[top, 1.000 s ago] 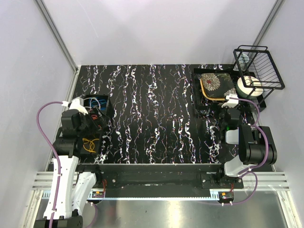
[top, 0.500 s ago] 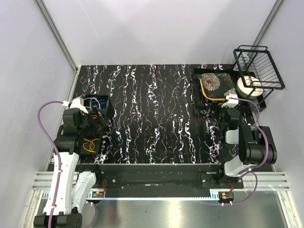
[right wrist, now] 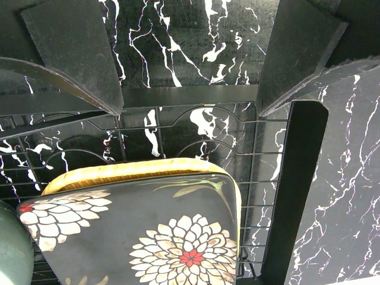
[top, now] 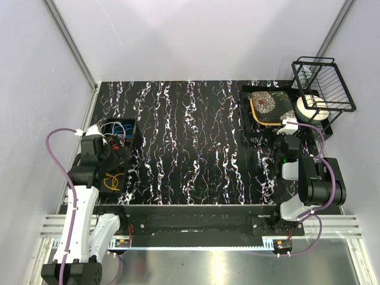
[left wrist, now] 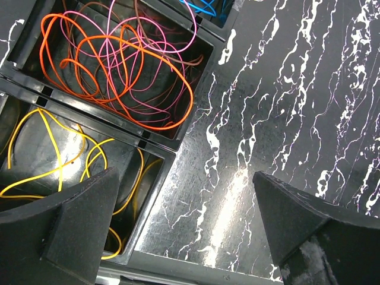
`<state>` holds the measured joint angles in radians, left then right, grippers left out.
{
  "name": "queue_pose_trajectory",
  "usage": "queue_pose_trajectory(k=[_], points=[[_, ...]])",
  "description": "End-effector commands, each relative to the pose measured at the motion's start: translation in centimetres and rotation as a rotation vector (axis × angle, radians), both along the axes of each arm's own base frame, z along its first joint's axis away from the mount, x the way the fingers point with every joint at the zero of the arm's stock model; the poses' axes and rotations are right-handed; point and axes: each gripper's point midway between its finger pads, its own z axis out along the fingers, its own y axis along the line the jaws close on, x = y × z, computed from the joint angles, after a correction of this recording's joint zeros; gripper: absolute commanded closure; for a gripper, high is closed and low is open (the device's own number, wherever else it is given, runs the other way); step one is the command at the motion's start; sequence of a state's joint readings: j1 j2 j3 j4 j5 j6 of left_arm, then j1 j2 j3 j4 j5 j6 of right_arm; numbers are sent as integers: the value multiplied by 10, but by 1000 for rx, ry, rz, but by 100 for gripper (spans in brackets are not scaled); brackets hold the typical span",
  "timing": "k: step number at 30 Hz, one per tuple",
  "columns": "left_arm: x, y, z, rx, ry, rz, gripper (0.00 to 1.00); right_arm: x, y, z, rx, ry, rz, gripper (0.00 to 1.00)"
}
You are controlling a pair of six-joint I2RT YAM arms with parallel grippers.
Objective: Untangle the cables
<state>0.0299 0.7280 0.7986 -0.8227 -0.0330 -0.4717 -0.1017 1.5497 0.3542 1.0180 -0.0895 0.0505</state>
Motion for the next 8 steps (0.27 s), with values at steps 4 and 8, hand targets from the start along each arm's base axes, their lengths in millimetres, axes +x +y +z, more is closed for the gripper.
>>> queue_pose_trajectory(k=[4, 8], points=[[8, 7, 24, 26, -80, 30, 1, 9, -3, 14, -14, -45, -5, 0], [6, 12, 27, 41, -83, 60, 1, 9, -3, 14, -16, -45, -3, 0]])
